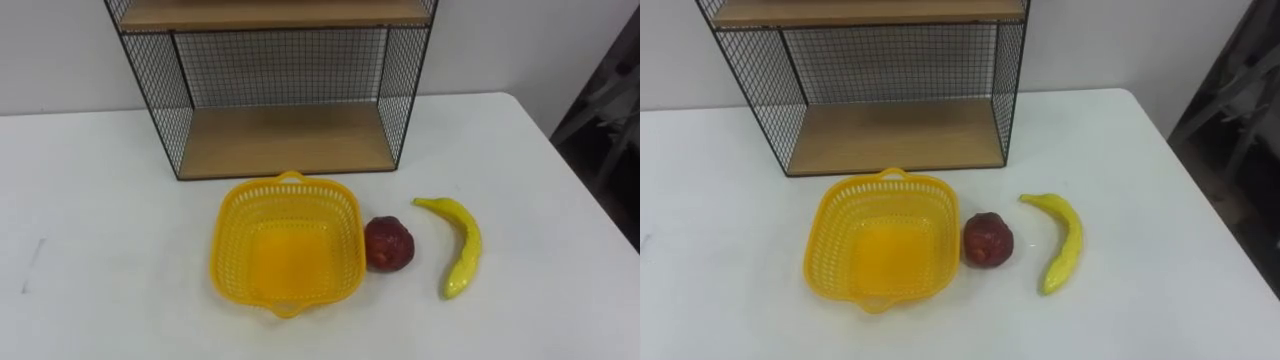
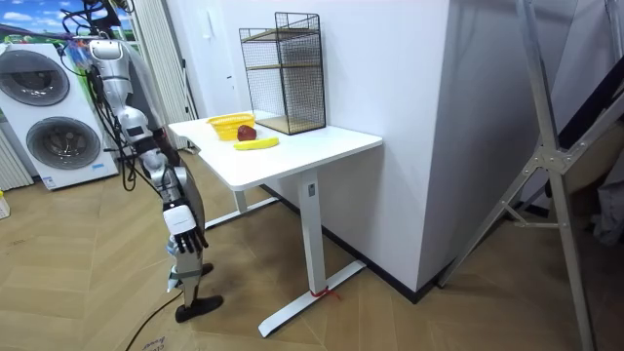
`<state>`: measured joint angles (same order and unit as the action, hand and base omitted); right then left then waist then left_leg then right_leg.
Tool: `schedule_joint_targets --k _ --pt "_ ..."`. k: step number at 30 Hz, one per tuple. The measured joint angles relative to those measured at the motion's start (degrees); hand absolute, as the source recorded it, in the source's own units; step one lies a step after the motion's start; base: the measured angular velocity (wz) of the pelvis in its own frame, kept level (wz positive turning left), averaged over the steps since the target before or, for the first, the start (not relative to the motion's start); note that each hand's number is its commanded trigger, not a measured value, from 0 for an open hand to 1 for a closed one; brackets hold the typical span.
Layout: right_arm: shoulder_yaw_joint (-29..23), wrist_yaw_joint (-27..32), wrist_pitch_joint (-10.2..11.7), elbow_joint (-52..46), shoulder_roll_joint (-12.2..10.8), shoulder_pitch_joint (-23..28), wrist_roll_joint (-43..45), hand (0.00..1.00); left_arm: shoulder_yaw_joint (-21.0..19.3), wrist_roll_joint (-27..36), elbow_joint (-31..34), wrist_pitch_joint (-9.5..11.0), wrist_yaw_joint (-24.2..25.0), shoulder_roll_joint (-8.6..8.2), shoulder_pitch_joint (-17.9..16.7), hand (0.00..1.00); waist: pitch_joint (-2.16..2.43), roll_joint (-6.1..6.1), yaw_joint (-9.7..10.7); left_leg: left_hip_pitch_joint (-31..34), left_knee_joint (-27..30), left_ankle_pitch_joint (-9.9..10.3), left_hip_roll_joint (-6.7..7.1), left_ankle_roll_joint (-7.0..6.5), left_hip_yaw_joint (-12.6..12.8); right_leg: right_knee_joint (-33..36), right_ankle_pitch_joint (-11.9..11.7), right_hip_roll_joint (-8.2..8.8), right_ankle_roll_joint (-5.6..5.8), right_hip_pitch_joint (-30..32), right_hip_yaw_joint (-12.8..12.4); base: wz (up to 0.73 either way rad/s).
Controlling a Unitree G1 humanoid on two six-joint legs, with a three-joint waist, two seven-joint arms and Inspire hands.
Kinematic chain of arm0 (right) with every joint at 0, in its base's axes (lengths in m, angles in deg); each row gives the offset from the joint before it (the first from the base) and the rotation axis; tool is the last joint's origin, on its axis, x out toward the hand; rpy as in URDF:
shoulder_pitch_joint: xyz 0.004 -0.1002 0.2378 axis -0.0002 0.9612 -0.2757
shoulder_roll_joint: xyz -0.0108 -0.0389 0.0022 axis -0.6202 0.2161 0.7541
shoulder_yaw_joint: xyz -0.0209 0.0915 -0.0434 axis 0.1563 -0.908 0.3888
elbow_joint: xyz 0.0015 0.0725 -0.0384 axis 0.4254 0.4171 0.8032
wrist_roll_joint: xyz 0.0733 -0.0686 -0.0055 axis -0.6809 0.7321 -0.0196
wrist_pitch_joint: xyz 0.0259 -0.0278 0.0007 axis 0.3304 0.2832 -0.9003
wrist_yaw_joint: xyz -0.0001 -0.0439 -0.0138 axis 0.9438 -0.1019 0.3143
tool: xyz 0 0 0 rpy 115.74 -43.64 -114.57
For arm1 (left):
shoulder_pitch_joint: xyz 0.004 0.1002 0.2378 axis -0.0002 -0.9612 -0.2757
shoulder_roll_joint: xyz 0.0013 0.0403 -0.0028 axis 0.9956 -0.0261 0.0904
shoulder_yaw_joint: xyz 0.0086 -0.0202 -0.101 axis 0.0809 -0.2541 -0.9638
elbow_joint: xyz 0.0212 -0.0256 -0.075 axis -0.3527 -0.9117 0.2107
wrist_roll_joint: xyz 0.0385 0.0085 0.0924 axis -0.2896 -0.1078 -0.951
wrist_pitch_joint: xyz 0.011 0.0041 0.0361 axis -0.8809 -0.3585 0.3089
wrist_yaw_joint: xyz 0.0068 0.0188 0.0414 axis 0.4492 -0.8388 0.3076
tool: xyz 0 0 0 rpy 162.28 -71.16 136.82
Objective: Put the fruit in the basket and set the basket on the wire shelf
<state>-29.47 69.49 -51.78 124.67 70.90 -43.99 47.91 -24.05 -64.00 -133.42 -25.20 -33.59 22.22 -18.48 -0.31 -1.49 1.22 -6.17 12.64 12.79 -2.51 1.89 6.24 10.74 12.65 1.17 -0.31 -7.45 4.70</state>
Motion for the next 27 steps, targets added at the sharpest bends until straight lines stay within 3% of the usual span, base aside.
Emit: schedule_joint_targets --k 8,14,21,24,27 --pt "-14.39 1.86 4.42 -1.32 -0.18 0.25 -36.14 0.00 -6.07 -0.02 0.65 2.93 -3.26 -0.06 -2.03 0.00 0.01 0.25 1.81 -0.86 -0.62 0.00 -0.01 0.00 0.09 -0.46 0.01 -0.08 0.01 -0.85 0.01 0.00" --pt "-23.94 7.41 6.30 -5.60 -0.17 1.72 -51.48 0.00 -8.59 1.07 1.56 3.64 -5.48 0.09 -3.28 0.00 0.13 0.29 3.75 -1.31 -0.96 0.00 0.04 0.00 0.07 -0.87 0.02 -0.07 0.02 -1.31 -0.01 0.00" --pt "-31.52 20.91 9.92 -21.29 0.28 1.41 -54.49 0.00 -8.91 0.96 2.58 5.58 -6.91 0.69 -3.23 0.00 0.51 -0.26 4.79 -0.46 -0.89 -0.09 0.14 -0.15 0.94 0.09 0.11 -0.04 0.17 0.40 -1.08 -0.07" --pt "-31.92 28.58 12.00 -29.81 0.46 1.42 -46.43 0.00 -8.90 0.89 3.19 5.58 -6.91 0.81 -3.58 0.00 0.53 -0.39 4.71 -0.36 -0.93 -0.09 0.19 -0.15 1.25 0.16 0.11 -0.02 0.28 0.76 -1.57 -0.06" --pt "-31.79 34.86 12.43 -39.71 0.52 1.32 -36.38 0.00 -8.84 0.72 3.75 5.61 -6.90 0.83 -3.97 0.00 0.53 -0.48 4.63 -0.13 -1.01 -0.10 0.24 -0.16 1.44 0.88 0.13 0.00 0.33 1.31 -1.81 -0.04"
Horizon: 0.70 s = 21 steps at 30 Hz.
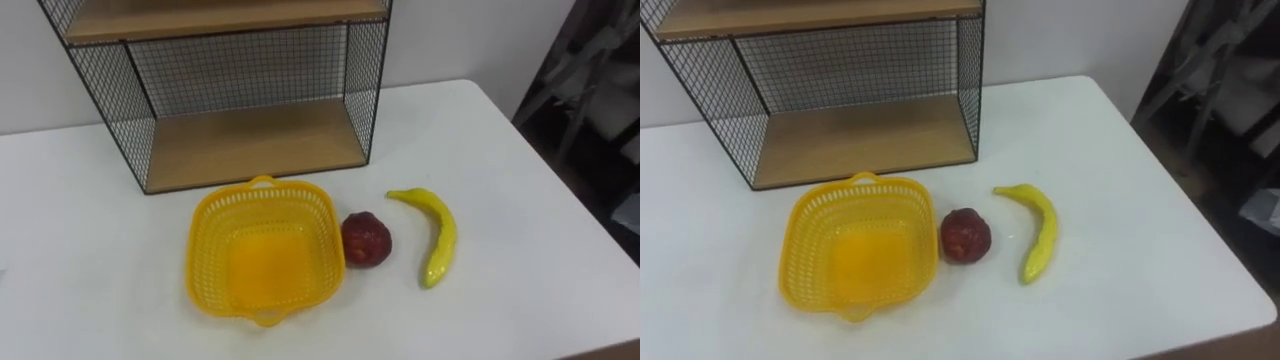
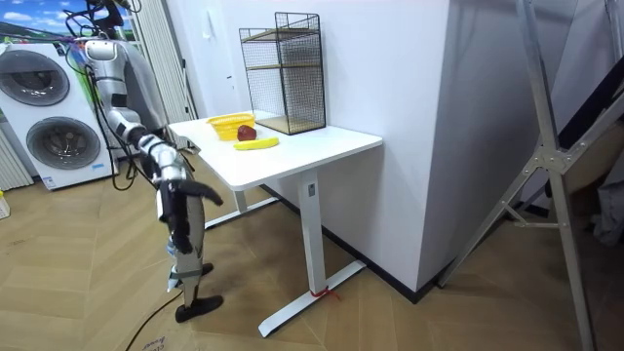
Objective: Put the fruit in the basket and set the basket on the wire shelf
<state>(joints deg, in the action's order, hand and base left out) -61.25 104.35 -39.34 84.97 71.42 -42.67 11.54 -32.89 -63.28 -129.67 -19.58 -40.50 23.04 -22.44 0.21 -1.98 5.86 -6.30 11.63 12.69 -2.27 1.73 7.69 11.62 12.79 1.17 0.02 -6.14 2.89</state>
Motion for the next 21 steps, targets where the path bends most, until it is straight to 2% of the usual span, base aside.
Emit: schedule_joint_targets --k 2,5,8,10,14,18,21 --pt "0.70 4.11 1.29 -7.45 0.31 -0.37 5.87 0.00 0.56 -0.61 0.33 0.00 0.16 -0.02 0.11 0.00 -0.06 -0.07 -0.07 0.75 0.06 -0.06 -0.01 -0.10 0.07 0.02 0.00 -0.03 0.01 0.76 -0.10 0.00" --pt "0.67 7.70 1.89 -12.44 0.70 -1.60 12.83 0.00 0.63 -0.72 0.44 0.26 0.85 -0.05 0.11 0.00 -0.08 -0.15 -0.02 1.46 0.04 -0.16 -0.01 -0.24 0.00 0.08 -0.05 -0.02 0.00 1.44 -0.03 0.00" --pt "1.34 10.86 3.41 -17.97 1.23 -1.56 21.49 0.00 0.72 -0.76 0.73 0.49 1.05 -0.04 -0.20 0.00 -0.15 -0.25 -1.17 1.76 -0.05 -0.16 -0.01 -0.23 0.09 0.11 -0.04 -0.08 0.00 1.92 -0.23 -0.03" --pt "3.96 12.17 3.83 -23.35 1.43 -1.35 26.29 0.00 2.22 -0.77 0.73 0.52 1.27 0.06 -0.31 0.00 -0.27 -0.22 -1.63 1.82 -0.24 -0.17 -0.01 -0.24 0.16 0.06 -0.05 -0.05 0.00 2.13 -0.23 0.00" --pt "9.59 9.69 4.42 -28.57 1.91 -1.16 36.41 0.00 3.32 -0.86 0.75 1.18 2.30 0.04 0.02 0.00 -0.49 -0.30 -2.67 1.73 -0.37 -0.16 -0.02 -0.24 0.44 0.04 -0.05 -0.05 0.00 2.16 -0.48 -0.02" --pt "14.34 4.80 4.50 -30.44 2.87 -1.16 37.87 0.00 4.55 -0.82 0.99 1.50 2.82 0.14 -0.15 0.00 -0.50 -0.41 -3.55 1.49 -0.87 -0.17 -0.02 -0.24 0.72 0.02 -0.06 -0.06 0.00 2.20 -0.66 -0.03" --pt "17.74 -1.66 4.35 -30.44 3.76 -1.16 37.87 0.00 5.15 -0.84 1.13 1.58 3.98 0.17 -0.13 0.00 -0.49 -0.52 -4.32 1.45 -0.92 -0.17 -0.05 -0.24 0.77 0.04 -0.29 -0.06 -0.02 2.14 -0.67 0.00"
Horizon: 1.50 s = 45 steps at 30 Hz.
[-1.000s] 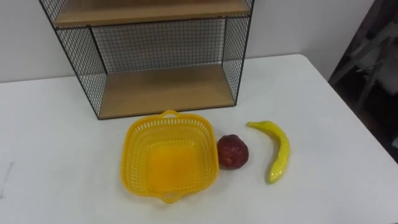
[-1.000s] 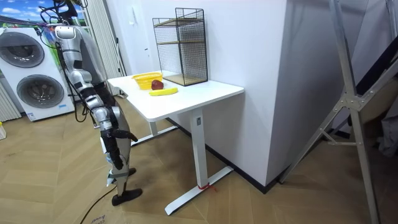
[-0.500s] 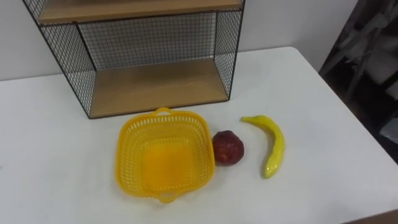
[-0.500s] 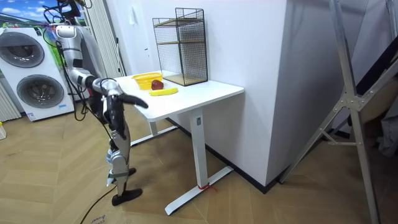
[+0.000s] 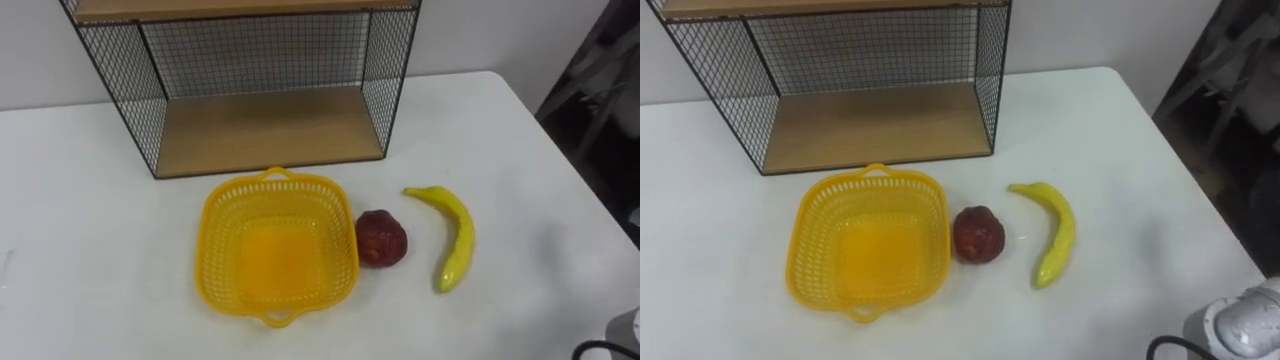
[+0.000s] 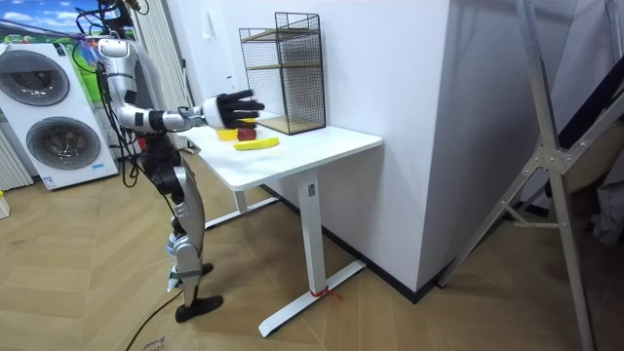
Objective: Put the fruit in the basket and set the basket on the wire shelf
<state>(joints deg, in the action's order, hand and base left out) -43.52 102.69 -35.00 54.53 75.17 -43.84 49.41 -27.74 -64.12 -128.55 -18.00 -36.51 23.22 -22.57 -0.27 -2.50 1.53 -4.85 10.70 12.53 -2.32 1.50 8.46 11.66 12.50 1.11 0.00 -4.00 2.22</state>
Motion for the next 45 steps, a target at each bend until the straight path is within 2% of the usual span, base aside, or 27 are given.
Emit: schedule_joint_targets --k 6,8,10,12,13,17,25,33,35,39,45 --pt "6.29 -11.78 -0.54 0.42 0.70 0.61 -0.01 0.00 2.41 -0.36 0.56 0.14 0.00 0.35 -0.58 0.00 -0.14 -0.56 -0.27 -0.48 -0.02 0.00 -0.03 0.00 -0.83 -0.16 -0.03 0.03 -0.04 -0.85 0.77 0.05" --pt "8.16 -16.39 -1.52 0.37 0.73 0.76 -0.12 0.00 3.58 -1.03 1.32 0.14 0.04 0.41 -0.70 0.00 0.06 -0.92 -0.45 -0.37 0.07 0.00 -0.03 0.00 -1.02 -0.34 -0.03 0.05 -0.05 -0.96 1.08 0.06" --pt "9.03 -19.54 -1.58 0.33 0.74 0.76 0.01 0.00 3.94 -1.07 1.29 0.12 0.21 0.41 -0.74 0.00 0.15 -1.12 -0.56 -0.36 0.16 0.00 0.00 0.00 -1.05 -0.45 -0.04 0.07 -0.06 -1.08 1.09 0.00" --pt "9.99 -22.17 -1.58 0.32 1.05 0.75 0.08 0.00 4.26 -1.10 1.28 -0.23 1.18 0.44 -0.70 0.00 0.34 -1.11 -0.70 -0.30 0.22 0.00 0.02 0.00 -1.06 -1.04 -0.32 0.06 -0.01 -1.30 1.06 0.00" --pt "10.27 -24.18 -1.60 0.30 1.12 0.75 0.15 0.00 4.39 -1.14 1.25 -0.27 1.77 0.43 -0.52 0.00 0.20 -0.87 -0.84 -0.30 0.23 0.00 0.02 0.00 -1.05 -1.04 -0.40 0.07 0.02 -1.33 1.09 0.00" --pt "12.28 -30.26 -2.29 -0.18 2.25 0.75 0.38 0.00 4.38 -2.00 1.32 -0.28 2.61 0.48 0.14 0.00 0.39 -0.43 -1.83 0.05 0.42 0.00 0.01 0.00 -1.01 -1.01 -0.47 0.07 -0.01 -1.08 1.13 0.00" --pt "14.16 -36.60 -2.67 -3.07 2.33 0.75 2.47 0.00 4.32 -2.10 1.28 -0.27 3.97 0.71 0.70 0.00 0.48 1.00 -2.09 0.26 0.63 0.00 -0.10 0.00 -1.44 -0.98 -0.62 -0.01 -0.08 -1.18 1.53 0.02" --pt "16.05 -41.56 -2.90 -3.08 2.33 0.75 3.32 0.00 4.47 -2.14 1.27 -0.50 5.84 1.20 1.36 0.00 0.23 0.19 -2.00 0.33 1.00 0.00 -0.08 0.00 -2.30 -1.05 -0.65 0.04 -0.11 -1.61 2.25 0.04" --pt "16.77 -42.40 -3.87 -3.08 2.30 0.75 4.90 0.00 4.47 -2.14 1.27 -1.03 6.25 1.22 1.53 0.00 0.28 -0.04 -2.01 0.30 1.07 0.00 -0.08 0.00 -2.34 -1.05 -0.65 0.05 -0.12 -1.73 2.36 0.02" --pt "16.85 -44.04 -5.09 -3.38 2.16 0.76 9.11 0.00 4.45 -2.14 1.27 -1.50 7.35 1.28 1.52 0.00 0.29 -0.03 -1.95 0.23 1.12 0.00 -0.06 0.00 -2.38 -1.05 -0.65 0.06 -0.12 -1.81 2.36 0.00" --pt "16.81 -44.93 -5.13 -4.20 2.17 1.49 9.39 0.00 4.47 -2.14 1.16 -1.51 7.52 1.35 1.99 0.00 0.33 0.07 -1.96 0.26 1.10 0.00 -0.04 0.00 -2.42 -1.12 -0.65 0.08 -0.12 -1.81 2.45 0.00"
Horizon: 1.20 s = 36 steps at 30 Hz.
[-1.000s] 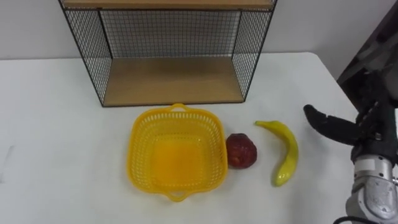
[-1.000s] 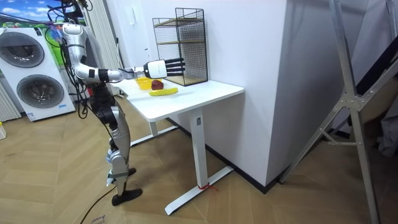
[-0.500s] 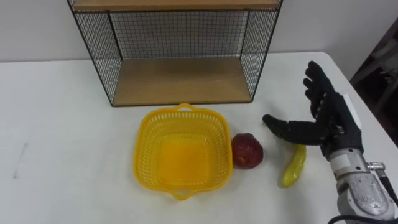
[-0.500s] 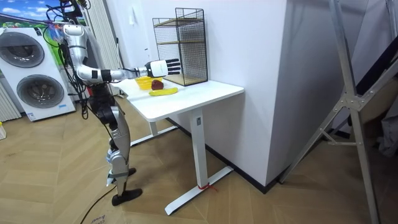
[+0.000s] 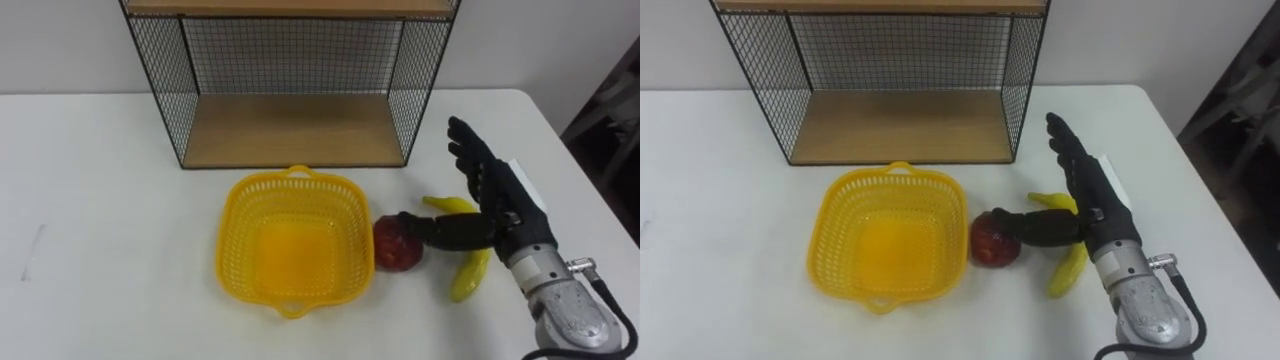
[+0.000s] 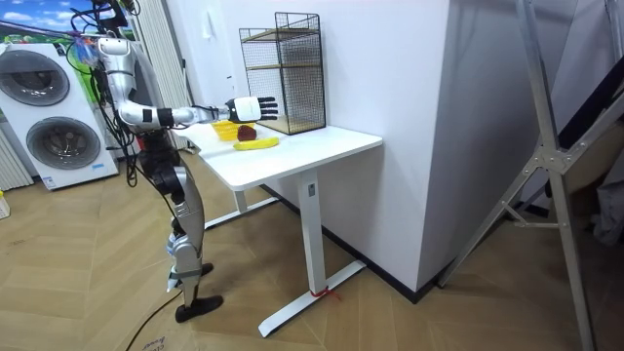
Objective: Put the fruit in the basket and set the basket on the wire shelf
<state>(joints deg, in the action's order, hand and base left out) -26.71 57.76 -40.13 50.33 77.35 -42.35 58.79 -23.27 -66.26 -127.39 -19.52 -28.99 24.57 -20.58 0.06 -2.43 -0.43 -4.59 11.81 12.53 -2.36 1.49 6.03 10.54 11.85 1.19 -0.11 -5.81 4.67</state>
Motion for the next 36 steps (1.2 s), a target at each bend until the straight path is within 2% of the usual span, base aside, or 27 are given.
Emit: schedule_joint_targets --k 12,16,23,36 --pt "0.08 -4.23 -0.09 0.00 0.01 0.40 2.03 0.00 0.03 0.02 -0.01 0.04 -0.68 0.01 1.20 0.00 0.13 -0.20 0.05 -0.06 -0.08 0.00 0.01 0.00 -0.08 -0.05 0.00 0.01 0.00 -0.06 -0.07 0.00" --pt "0.07 -4.89 -1.44 0.00 0.01 1.25 2.04 0.00 0.03 0.03 -0.01 0.03 -0.74 0.01 1.25 0.00 0.16 -0.25 0.05 -0.10 -0.07 0.00 0.01 0.00 -0.08 -0.01 0.00 0.01 0.00 -0.08 -0.09 0.00" --pt "0.47 -6.60 -2.56 0.01 0.01 2.27 1.99 0.00 0.08 0.04 -0.01 0.02 -0.74 0.01 1.32 0.00 0.18 -0.34 -0.08 -0.17 0.01 0.00 0.01 0.00 -0.08 0.03 0.00 0.02 0.00 -0.07 -0.14 0.00" --pt "2.23 -8.91 -2.60 0.05 0.00 2.80 2.92 0.00 1.25 0.07 0.10 0.07 -0.74 0.13 1.98 0.00 0.01 -0.38 -0.12 -0.12 0.01 0.00 0.01 0.00 0.02 -0.07 0.00 0.00 0.00 -0.06 -0.17 0.00"
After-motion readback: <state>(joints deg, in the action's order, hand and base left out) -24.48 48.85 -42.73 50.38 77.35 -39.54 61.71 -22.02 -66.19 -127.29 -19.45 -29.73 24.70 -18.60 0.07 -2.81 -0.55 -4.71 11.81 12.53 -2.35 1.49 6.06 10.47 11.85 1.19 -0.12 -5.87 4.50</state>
